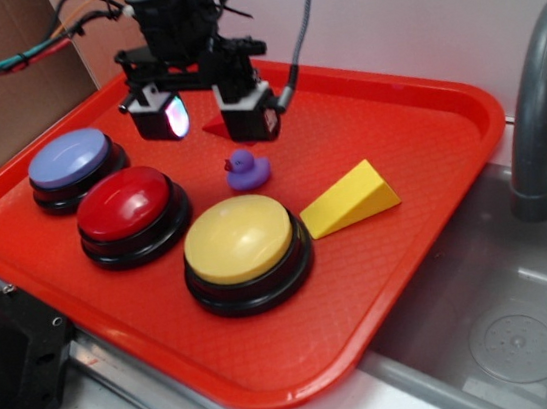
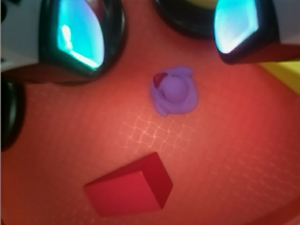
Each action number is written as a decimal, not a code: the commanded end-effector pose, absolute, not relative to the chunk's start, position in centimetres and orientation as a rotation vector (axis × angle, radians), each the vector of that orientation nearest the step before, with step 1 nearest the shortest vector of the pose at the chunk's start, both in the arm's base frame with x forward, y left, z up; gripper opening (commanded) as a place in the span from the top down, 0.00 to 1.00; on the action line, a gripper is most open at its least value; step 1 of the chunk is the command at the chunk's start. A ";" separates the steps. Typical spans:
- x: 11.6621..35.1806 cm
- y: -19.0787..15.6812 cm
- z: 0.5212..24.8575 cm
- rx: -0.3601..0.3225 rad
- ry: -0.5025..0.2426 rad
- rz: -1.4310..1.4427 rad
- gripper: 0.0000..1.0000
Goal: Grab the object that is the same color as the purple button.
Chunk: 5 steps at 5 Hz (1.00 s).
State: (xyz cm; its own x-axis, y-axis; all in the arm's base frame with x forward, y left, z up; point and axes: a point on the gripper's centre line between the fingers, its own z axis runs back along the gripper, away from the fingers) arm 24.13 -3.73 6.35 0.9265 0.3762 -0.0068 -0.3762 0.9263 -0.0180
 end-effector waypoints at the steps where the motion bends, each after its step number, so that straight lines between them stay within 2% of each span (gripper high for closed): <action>1: 25.7 -4.3 4.4 0.014 -0.005 0.348 0.00; 2: 26.0 -4.4 3.3 0.025 0.019 0.336 0.00; 3: 26.2 -4.3 2.9 0.005 0.011 0.336 1.00; 5: 26.0 -4.1 3.1 0.005 0.014 0.342 1.00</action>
State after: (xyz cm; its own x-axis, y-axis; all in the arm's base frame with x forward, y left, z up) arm 25.25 -4.48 2.09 0.9436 0.3265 -0.0555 -0.3254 0.9451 0.0295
